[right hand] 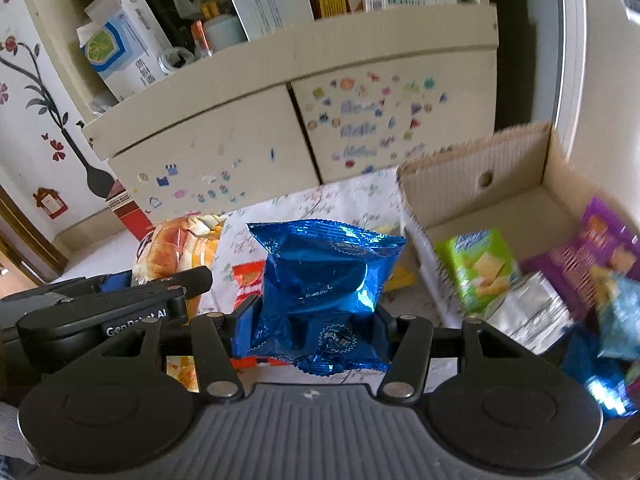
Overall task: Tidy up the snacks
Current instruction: 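Lift both held packets and carry them over the cardboard box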
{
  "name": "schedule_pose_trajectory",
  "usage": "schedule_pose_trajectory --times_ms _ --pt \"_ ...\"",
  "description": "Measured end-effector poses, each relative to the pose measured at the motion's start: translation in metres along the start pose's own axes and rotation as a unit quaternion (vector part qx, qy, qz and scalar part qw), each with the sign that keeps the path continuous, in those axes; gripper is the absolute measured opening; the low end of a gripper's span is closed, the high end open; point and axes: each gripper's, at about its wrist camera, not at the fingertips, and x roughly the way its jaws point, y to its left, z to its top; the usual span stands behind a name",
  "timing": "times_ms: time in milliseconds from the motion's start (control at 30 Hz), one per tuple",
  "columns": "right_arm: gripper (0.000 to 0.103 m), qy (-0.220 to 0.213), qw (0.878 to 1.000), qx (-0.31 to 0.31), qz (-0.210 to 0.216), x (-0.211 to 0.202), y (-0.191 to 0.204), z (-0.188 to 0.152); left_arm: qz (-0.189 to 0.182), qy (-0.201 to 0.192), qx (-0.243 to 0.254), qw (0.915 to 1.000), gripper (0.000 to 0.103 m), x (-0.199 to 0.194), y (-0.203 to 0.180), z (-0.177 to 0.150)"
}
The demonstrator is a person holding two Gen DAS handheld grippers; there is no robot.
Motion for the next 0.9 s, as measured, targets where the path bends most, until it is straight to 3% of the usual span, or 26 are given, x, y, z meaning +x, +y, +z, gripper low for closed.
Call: schedule_pose_trajectory --times_ms 300,900 --pt "0.062 -0.024 1.000 -0.007 -0.012 -0.020 -0.008 0.010 -0.008 -0.017 -0.002 0.9998 0.052 -0.004 -0.022 0.009" --pt "0.062 -0.066 0.996 0.051 -0.035 -0.075 -0.055 0.018 -0.029 -0.040 0.035 0.9981 0.052 -0.005 -0.072 0.011"
